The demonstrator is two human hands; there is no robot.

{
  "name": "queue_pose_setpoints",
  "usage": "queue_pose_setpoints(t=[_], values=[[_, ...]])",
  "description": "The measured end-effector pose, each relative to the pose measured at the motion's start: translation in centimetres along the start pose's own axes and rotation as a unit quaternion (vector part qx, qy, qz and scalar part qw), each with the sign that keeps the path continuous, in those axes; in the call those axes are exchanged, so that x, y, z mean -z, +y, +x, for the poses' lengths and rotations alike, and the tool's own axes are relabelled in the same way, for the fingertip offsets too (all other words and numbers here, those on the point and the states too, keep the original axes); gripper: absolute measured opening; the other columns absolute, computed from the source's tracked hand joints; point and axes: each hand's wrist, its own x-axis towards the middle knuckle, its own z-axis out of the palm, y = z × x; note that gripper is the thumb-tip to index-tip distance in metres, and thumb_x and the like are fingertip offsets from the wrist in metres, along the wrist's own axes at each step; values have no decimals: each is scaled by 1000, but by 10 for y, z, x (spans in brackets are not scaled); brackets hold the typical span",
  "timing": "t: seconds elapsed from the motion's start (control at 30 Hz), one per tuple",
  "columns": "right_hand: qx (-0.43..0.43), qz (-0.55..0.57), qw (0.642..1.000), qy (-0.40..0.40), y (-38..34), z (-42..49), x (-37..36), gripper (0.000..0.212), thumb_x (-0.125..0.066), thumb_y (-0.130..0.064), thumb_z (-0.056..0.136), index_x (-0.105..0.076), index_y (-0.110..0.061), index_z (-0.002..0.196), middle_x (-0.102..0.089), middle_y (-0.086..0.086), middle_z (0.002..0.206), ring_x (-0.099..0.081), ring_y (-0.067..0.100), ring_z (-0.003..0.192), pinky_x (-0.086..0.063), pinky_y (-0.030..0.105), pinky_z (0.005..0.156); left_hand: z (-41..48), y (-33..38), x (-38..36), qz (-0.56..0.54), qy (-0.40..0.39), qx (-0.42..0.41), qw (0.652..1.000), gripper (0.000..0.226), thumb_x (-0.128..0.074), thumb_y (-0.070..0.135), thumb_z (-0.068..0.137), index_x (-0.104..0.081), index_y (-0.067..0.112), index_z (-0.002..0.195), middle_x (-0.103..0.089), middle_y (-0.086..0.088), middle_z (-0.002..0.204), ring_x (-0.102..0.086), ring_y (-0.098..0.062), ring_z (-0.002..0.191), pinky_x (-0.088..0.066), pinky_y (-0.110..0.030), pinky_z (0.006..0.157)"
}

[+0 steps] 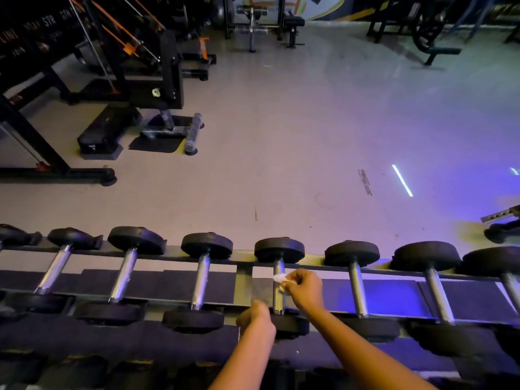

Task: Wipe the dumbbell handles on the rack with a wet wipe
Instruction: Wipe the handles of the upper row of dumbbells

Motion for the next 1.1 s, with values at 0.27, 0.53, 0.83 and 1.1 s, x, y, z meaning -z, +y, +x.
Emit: queue_pose_setpoints(t=[0.27, 0.53, 0.83, 1.1], values=[[12, -64, 998, -9, -10, 24, -9, 17, -71, -13, 85, -73, -7, 100, -71, 9, 95, -64, 16, 85, -51, 23, 77, -16, 0, 0, 129, 38, -96, 986, 32, -46, 16, 92, -61, -8, 107, -60, -27, 113, -58, -41, 97, -49, -46, 84], [-13, -142, 983, -115, 24, -7, -3, 6, -76, -8, 76, -73, -4, 78, -70, 9, 83, -65, 15, 80, -53, 22, 70, -16, 2, 2, 151, 42, -116, 981, 29, -42, 17, 93, -63, -3, 92, -58, -22, 95, -51, -33, 79, -47, -40, 74], [-2, -11, 1000, 11, -12, 30, -1, 10, -72, -11, 82, -74, -6, 91, -69, 8, 83, -62, 15, 76, -49, 22, 70, -15, 1, 1, 159, 34, -102, 981, 32, -41, 20, 95, -44, 5, 67, -43, -10, 68, -51, -30, 76, -51, -41, 79], [-17, -88, 990, -112, 18, 15, 0, 7, -74, -11, 81, -69, -7, 79, -65, 3, 81, -63, 12, 81, -51, 21, 73, -9, 0, -3, 176, 46, -109, 977, 33, -41, 20, 95, -45, 6, 66, -41, -9, 65, -51, -28, 72, -53, -40, 79]])
